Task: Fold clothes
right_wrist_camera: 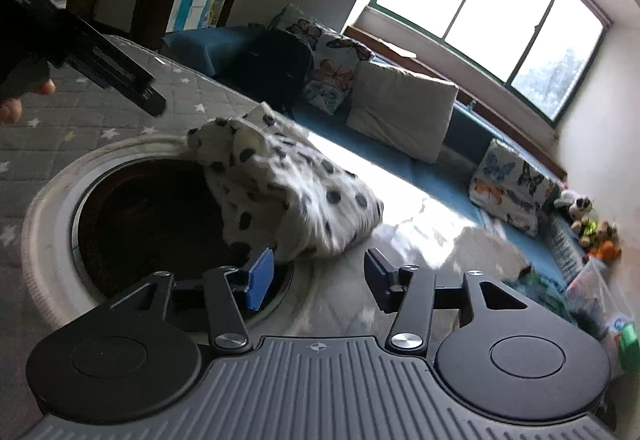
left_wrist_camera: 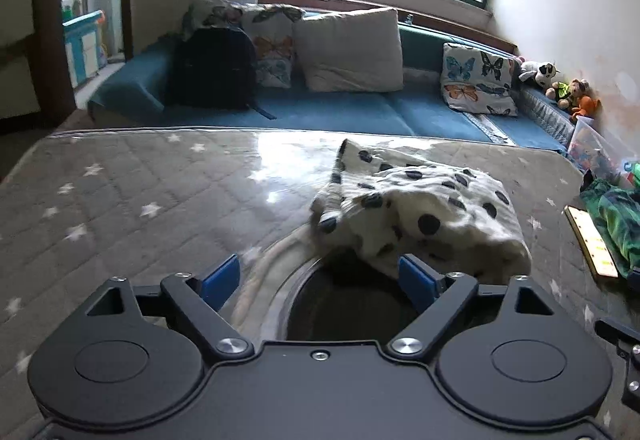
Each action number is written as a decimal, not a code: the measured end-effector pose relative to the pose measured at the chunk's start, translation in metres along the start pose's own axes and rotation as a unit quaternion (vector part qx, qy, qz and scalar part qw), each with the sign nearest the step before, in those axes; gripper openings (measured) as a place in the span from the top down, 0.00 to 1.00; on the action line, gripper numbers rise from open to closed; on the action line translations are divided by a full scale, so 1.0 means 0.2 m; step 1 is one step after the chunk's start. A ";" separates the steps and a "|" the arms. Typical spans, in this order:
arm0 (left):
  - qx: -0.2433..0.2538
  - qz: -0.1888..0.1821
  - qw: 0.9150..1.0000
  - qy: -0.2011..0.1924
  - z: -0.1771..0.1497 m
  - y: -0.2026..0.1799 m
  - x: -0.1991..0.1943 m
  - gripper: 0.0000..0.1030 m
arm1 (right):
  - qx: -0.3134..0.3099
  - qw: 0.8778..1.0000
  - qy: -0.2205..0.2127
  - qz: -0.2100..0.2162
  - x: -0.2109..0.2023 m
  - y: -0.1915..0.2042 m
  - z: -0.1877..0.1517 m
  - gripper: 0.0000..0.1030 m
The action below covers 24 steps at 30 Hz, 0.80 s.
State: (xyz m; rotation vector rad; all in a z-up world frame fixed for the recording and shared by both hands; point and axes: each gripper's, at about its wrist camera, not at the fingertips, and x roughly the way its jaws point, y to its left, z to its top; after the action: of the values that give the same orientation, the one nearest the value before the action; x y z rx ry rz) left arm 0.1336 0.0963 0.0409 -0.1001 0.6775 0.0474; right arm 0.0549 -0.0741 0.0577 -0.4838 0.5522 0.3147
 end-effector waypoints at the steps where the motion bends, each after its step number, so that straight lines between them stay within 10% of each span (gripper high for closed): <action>1: 0.004 0.005 1.000 -0.005 -0.03 0.01 -0.05 0.06 | 0.005 1.000 0.002 0.002 -0.04 0.00 -0.03 0.47; 24: 0.018 0.131 0.991 -0.021 -0.46 0.36 -0.96 0.00 | 0.095 0.989 0.070 -0.094 -0.47 -0.27 -0.73 0.31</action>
State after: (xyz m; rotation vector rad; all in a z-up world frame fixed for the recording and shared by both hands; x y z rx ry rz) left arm -0.0790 0.1567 0.0840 0.0249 0.6464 0.2896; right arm -0.0601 -0.2106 0.0203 -0.3712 0.6609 0.0468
